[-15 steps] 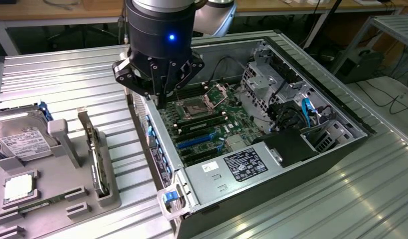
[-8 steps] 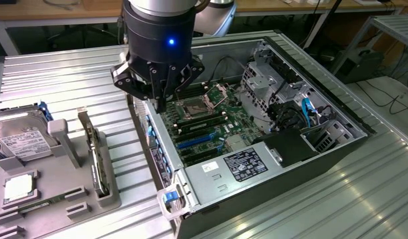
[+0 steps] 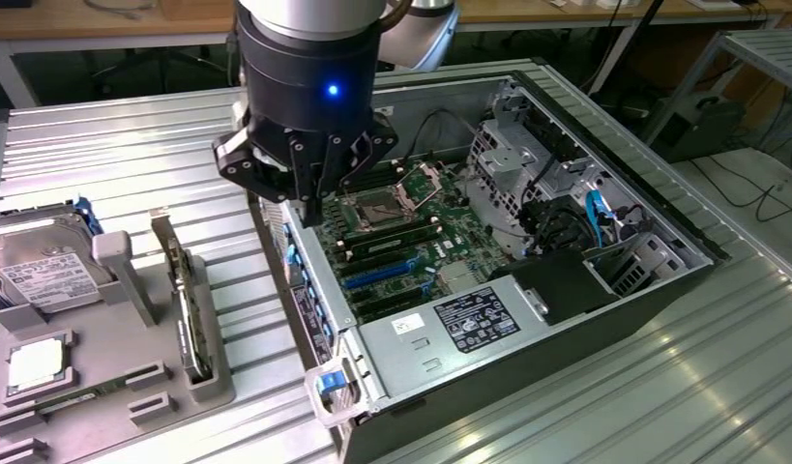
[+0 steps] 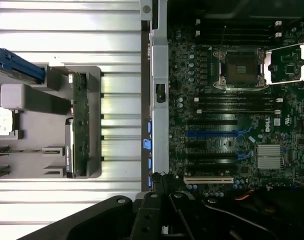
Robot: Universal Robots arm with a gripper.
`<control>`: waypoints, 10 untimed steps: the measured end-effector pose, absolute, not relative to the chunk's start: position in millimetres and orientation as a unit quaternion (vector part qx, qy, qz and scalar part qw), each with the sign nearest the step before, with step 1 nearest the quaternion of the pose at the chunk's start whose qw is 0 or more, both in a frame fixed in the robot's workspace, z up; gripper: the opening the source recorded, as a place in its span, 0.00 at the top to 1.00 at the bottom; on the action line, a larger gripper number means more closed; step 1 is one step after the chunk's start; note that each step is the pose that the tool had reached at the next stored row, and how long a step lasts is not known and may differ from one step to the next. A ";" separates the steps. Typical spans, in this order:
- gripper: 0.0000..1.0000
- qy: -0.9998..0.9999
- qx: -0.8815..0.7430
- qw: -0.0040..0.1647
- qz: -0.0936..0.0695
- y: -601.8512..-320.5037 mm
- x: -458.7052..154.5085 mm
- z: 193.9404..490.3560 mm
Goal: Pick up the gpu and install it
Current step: 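Reach for the gpu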
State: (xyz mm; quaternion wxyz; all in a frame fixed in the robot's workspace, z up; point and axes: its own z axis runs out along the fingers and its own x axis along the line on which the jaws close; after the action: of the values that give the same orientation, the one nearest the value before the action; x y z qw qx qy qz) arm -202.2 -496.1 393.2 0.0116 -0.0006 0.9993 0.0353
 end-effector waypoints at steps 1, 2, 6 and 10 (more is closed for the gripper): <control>0.89 0.999 -0.001 0.012 0.035 -496.9 -202.5 393.2; 0.89 0.999 -0.001 0.012 0.035 -497.8 -202.8 393.2; 0.89 0.999 -0.002 0.012 0.035 -500.3 -203.9 393.1; 0.89 0.999 -0.003 0.012 0.035 -503.1 -205.7 393.1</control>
State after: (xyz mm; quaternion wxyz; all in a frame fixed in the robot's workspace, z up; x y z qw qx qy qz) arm -205.7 -503.1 393.1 0.0115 -0.0026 0.9993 0.0355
